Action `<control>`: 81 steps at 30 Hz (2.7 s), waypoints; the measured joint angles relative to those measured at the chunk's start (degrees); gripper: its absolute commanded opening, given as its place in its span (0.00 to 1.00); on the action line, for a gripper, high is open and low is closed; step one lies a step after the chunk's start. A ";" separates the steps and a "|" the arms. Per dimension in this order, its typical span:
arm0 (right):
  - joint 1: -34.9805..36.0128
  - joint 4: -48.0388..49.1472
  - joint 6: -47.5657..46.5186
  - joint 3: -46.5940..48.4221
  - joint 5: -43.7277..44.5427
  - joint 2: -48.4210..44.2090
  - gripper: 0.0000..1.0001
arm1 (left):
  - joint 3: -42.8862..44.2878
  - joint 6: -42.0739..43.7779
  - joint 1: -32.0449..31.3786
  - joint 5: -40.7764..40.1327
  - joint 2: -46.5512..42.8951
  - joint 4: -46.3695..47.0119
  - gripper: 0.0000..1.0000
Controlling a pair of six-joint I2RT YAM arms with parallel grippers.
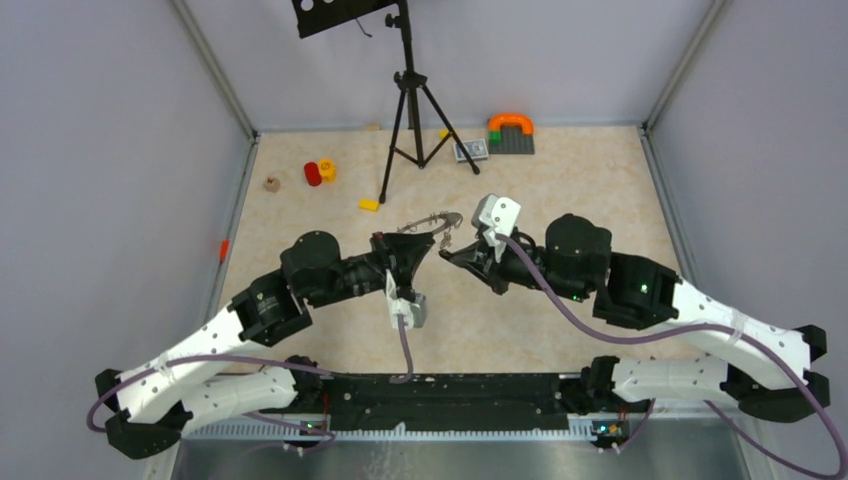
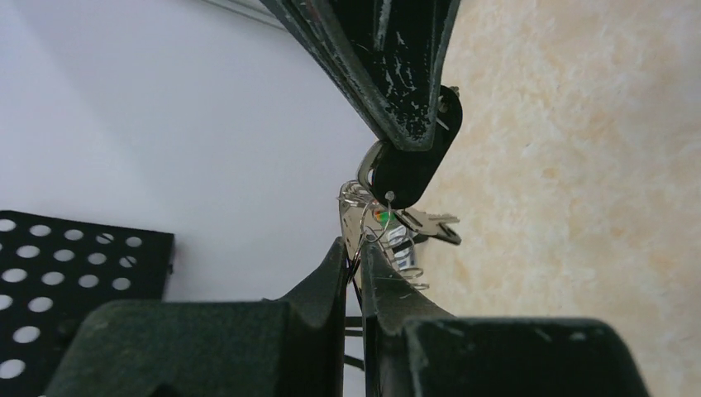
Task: Remove the keys from the keyring
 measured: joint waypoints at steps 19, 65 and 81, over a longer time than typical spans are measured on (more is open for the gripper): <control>0.00 20.63 5.92 -15.74 -2.58 -4.39 0.39 | -2.40 39.17 1.14 -14.36 -2.10 -0.09 0.00; 0.00 73.37 2.58 -31.65 1.44 4.35 0.50 | -3.91 40.22 -1.31 -11.96 -5.14 -0.31 0.00; 0.00 73.26 2.75 -30.84 6.36 7.48 0.42 | -3.93 40.19 -2.03 -11.96 -5.14 -0.31 0.00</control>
